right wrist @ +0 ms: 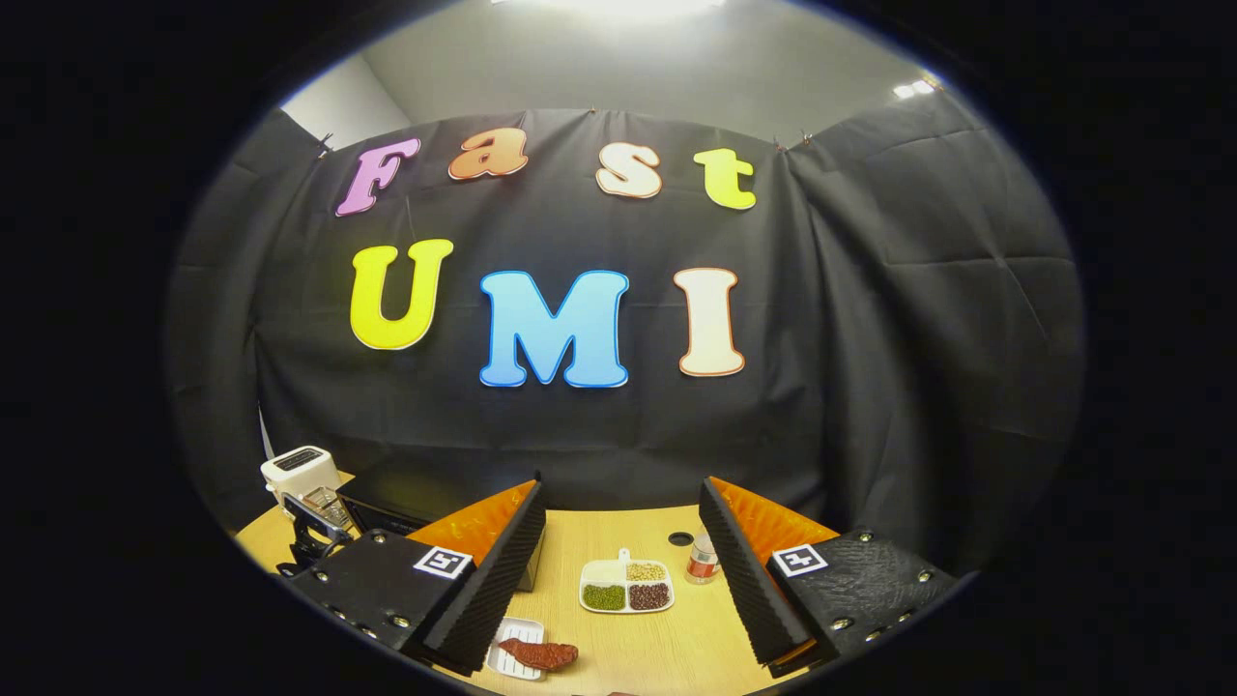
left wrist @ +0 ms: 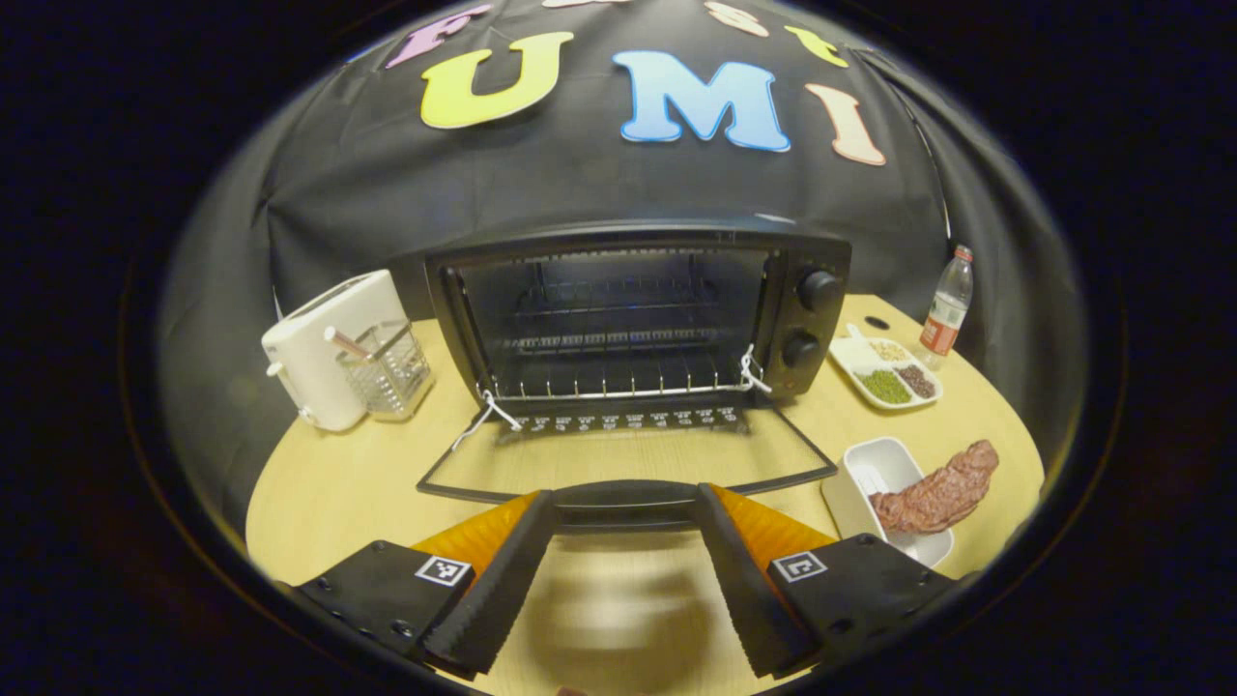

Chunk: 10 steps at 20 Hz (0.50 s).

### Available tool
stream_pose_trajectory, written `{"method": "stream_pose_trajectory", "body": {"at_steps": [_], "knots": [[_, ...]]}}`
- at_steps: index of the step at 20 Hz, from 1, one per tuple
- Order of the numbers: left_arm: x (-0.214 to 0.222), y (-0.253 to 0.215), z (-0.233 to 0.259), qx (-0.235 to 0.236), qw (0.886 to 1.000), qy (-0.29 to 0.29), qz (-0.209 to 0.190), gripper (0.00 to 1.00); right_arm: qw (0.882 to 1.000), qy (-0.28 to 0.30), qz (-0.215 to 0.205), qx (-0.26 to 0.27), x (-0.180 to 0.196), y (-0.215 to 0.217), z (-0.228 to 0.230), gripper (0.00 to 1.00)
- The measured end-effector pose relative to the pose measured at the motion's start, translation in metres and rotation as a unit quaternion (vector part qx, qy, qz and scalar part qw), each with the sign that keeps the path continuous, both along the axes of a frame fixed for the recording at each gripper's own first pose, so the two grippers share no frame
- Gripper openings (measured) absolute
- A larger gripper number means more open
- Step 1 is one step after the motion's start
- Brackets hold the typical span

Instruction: Open the electric oven with the left hand, put the food in, and close the electric oven.

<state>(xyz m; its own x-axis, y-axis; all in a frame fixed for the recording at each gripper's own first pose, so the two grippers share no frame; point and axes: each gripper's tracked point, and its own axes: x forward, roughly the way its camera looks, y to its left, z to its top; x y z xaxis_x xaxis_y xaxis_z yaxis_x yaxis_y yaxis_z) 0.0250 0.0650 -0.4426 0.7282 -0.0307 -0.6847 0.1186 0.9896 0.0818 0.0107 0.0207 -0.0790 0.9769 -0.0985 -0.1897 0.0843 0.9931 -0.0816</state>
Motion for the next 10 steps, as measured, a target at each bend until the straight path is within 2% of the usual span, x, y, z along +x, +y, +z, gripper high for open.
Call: {"method": "stream_pose_trajectory", "body": {"at_steps": [3,6,10], "knots": [[-0.006,0.002,-0.012,-0.001,1.0,0.011,0.011,0.98,1.0,0.008,0.004,-0.001,0.001,0.001,-0.005,0.97],[-0.001,0.001,-0.002,-0.012,1.0,0.0,0.018,0.97,0.999,0.031,0.003,0.006,0.001,0.0,-0.019,0.97],[0.011,0.006,0.042,-0.03,0.998,-0.039,0.035,0.98,0.996,0.076,0.016,0.034,0.004,0.003,-0.054,0.97]]}}
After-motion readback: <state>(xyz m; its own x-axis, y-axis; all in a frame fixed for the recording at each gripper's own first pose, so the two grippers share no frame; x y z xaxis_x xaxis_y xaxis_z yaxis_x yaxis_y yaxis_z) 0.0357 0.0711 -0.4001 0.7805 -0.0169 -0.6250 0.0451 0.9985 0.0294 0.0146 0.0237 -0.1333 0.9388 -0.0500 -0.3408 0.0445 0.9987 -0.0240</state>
